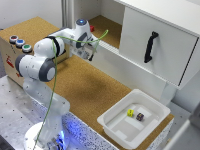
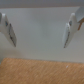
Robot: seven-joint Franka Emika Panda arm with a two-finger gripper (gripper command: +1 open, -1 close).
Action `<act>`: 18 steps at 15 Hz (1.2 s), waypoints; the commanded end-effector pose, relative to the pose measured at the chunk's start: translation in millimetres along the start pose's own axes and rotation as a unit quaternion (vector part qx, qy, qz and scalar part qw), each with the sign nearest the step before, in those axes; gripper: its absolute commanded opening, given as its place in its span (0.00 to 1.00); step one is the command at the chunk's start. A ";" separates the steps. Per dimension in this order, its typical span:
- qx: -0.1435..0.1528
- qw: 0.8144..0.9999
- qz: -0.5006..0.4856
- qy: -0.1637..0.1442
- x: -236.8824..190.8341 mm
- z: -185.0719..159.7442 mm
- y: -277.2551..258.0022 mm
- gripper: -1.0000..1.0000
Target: Go open the drawer
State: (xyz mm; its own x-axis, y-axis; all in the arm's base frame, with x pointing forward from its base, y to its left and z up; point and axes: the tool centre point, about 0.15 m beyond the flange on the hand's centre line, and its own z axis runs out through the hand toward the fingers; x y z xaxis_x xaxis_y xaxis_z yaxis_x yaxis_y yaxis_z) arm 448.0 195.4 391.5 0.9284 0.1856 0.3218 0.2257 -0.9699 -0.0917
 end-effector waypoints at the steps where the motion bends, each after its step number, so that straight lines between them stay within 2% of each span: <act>1: -0.001 0.997 0.020 -0.078 -27.6 -1.5 -70.8 1.00; 5: 0.005 0.996 -0.026 -0.086 -60.0 -11.5 -108.3 1.00; 7: 0.028 0.996 -0.021 -0.086 -72.3 -7.4 -110.5 1.00; 9: 0.061 0.993 -0.011 -0.101 -84.0 3.7 -117.0 1.00; 10: 0.081 0.992 -0.007 -0.093 -87.8 5.5 -121.3 1.00; 12: 0.090 0.992 -0.007 -0.092 -93.0 12.2 -130.0 1.00; 14: 0.088 0.991 -0.011 -0.099 -97.1 17.3 -138.9 1.00; 18: 0.064 0.991 -0.009 -0.117 -109.4 34.4 -159.9 1.00</act>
State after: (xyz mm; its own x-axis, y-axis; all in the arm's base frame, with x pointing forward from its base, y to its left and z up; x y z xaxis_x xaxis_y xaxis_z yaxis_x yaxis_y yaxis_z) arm 334.8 310.6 366.7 0.9603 0.2571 0.1086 0.2749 -0.9385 -0.2091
